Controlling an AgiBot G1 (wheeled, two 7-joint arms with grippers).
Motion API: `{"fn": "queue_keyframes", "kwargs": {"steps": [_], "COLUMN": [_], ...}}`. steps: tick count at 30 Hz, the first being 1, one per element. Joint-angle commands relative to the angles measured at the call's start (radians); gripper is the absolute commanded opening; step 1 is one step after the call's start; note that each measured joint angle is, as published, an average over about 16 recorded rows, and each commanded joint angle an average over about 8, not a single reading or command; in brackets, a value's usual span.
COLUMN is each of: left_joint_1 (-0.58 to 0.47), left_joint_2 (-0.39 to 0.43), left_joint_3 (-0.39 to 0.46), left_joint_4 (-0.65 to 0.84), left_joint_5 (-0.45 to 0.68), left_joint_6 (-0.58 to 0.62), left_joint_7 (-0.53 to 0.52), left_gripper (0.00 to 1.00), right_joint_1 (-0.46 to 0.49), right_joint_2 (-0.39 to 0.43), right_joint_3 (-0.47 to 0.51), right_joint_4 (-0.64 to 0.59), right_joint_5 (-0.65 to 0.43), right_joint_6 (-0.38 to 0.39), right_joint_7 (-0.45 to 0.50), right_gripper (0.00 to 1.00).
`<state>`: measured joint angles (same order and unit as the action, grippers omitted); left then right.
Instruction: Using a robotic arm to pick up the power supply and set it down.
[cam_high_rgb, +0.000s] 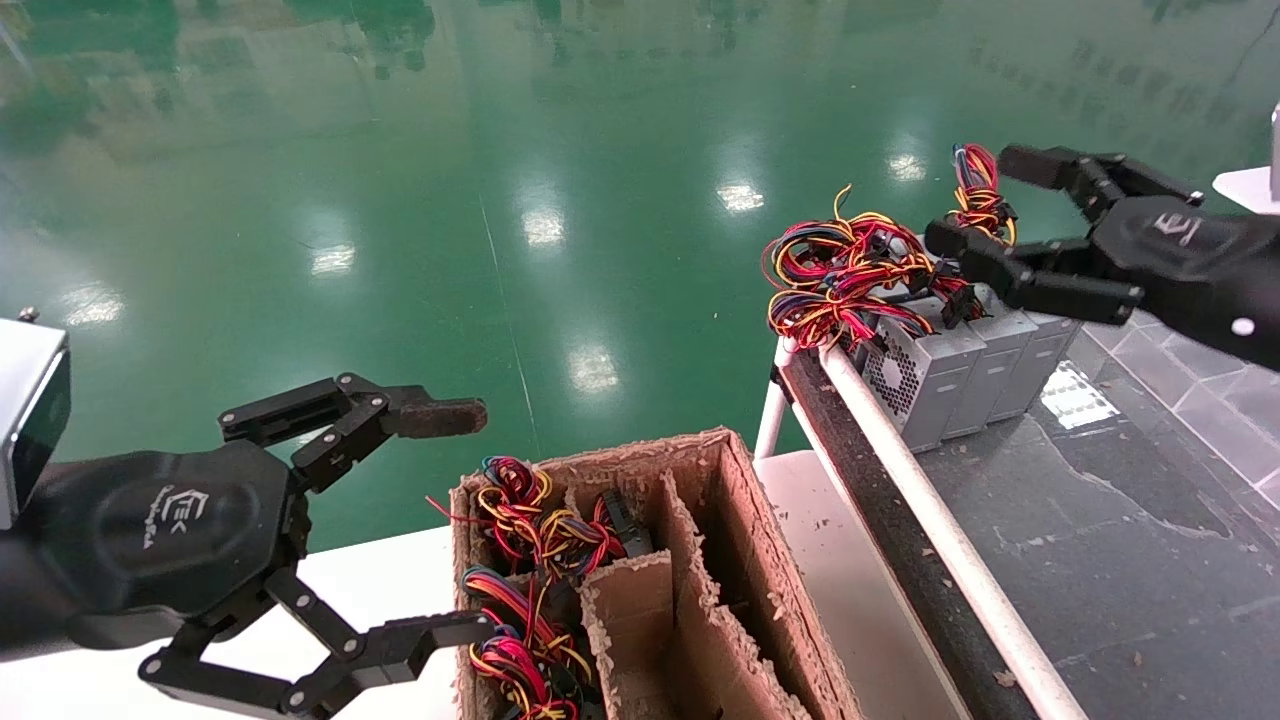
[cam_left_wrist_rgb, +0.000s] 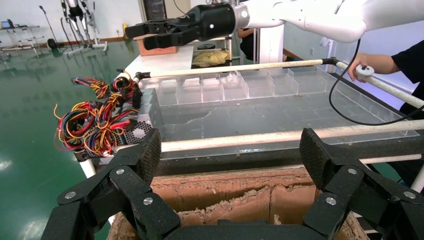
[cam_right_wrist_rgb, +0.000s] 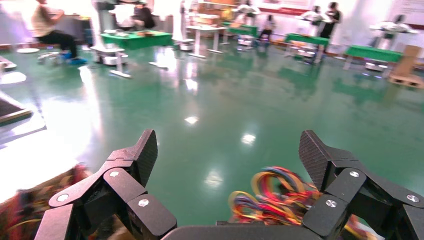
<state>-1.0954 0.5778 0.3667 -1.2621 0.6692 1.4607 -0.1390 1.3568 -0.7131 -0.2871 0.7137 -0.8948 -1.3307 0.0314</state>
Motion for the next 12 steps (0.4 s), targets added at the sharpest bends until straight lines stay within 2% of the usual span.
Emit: {"fn": "queue_keyframes", "kwargs": {"steps": [1,12], "left_joint_1": [0.000,0.000], "left_joint_2": [0.000,0.000], "left_joint_3": [0.000,0.000], "left_joint_4": [0.000,0.000], "left_joint_5": [0.000,0.000], "left_joint_6": [0.000,0.000], "left_joint_7": [0.000,0.000], "left_gripper": [1.00,1.00], "right_joint_1": [-0.021,-0.121], "right_joint_2": [0.008,0.044], "right_joint_3": [0.001,0.003], "right_joint_4": [0.043,0.244], "right_joint_5": [0.012,0.070], "right_joint_6": [-0.012,-0.070], "right_joint_7": [0.012,0.067], "right_gripper": [1.00,1.00]}}
